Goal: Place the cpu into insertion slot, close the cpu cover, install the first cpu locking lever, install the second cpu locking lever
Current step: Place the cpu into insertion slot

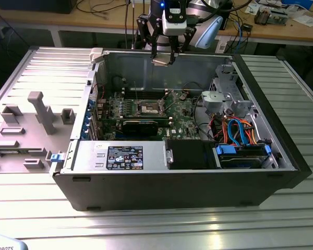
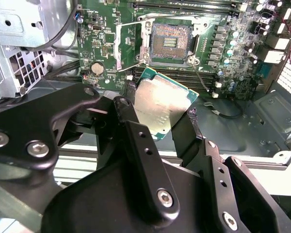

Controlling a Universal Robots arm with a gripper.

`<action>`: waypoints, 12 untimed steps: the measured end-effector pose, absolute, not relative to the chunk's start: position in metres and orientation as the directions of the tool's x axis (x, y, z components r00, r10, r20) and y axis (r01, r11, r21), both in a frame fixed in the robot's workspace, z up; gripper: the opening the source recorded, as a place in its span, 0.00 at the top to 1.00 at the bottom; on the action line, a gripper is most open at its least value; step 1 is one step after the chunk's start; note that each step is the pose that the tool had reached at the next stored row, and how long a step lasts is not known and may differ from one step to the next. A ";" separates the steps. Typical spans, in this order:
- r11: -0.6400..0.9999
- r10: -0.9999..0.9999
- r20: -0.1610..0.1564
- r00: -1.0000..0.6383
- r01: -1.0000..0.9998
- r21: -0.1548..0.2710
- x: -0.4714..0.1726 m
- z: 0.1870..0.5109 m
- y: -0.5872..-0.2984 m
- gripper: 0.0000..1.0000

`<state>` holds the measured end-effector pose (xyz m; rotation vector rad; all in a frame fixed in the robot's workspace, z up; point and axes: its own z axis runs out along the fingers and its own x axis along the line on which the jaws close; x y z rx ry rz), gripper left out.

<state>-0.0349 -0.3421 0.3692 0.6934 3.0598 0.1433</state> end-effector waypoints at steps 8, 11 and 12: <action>0.890 0.447 0.019 -0.894 0.447 0.089 -0.035 0.369 -0.342 0.46; 0.880 0.466 0.019 -0.885 0.466 0.089 -0.035 0.369 -0.342 0.46; 0.878 0.470 0.019 -0.883 0.470 0.089 -0.035 0.369 -0.342 0.46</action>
